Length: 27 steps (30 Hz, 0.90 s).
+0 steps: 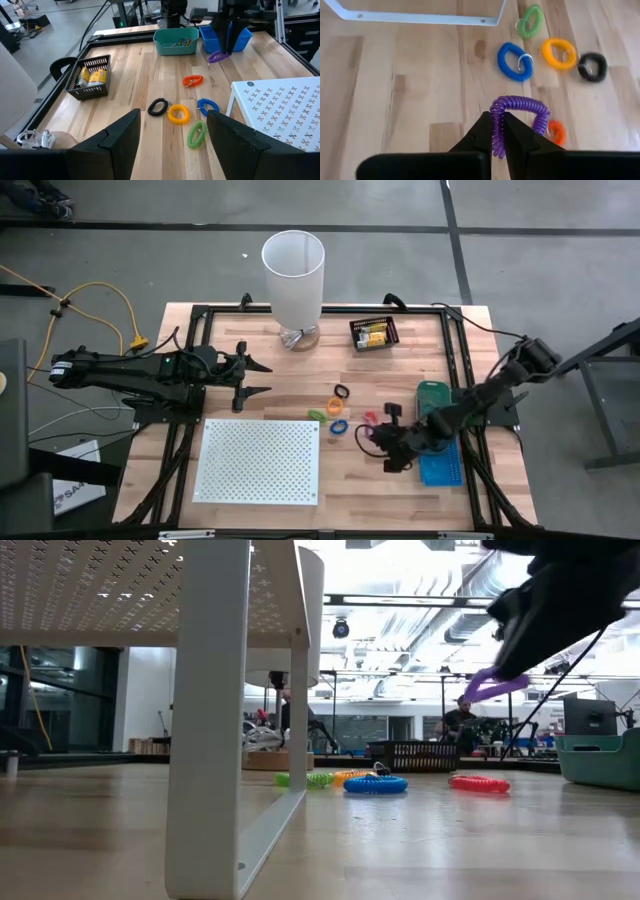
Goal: Pick & Place Office Desk Supplies
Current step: Put the violet spring keychain into the blue bin
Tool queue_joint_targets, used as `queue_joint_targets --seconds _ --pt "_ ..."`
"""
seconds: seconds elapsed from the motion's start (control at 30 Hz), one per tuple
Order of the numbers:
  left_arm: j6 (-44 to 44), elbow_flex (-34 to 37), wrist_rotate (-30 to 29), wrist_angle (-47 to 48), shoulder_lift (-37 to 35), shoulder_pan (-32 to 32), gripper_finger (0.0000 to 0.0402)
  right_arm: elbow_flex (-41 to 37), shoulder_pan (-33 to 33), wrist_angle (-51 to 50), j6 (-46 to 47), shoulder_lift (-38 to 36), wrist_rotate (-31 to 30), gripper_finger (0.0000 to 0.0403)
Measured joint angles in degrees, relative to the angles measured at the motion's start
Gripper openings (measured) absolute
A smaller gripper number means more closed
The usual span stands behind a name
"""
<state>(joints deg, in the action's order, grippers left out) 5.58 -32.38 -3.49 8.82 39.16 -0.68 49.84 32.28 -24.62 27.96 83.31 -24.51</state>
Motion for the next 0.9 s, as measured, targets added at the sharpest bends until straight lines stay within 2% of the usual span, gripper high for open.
queue_joint_targets --seconds 0.47,0.7,0.9 --pt "0.0 0.0 0.0 0.03 0.0 0.01 0.0221 0.0 14.56 -14.64 27.85 -2.06 -6.64 0.0017" --pt "0.0 0.0 0.01 0.04 0.0 0.0 0.0221 0.02 21.73 -24.89 44.23 -3.3 -6.99 0.0017" --pt "0.0 0.0 0.02 0.04 0.0 0.01 0.0221 0.03 27.39 -32.14 54.67 -6.77 -6.9 0.0017"
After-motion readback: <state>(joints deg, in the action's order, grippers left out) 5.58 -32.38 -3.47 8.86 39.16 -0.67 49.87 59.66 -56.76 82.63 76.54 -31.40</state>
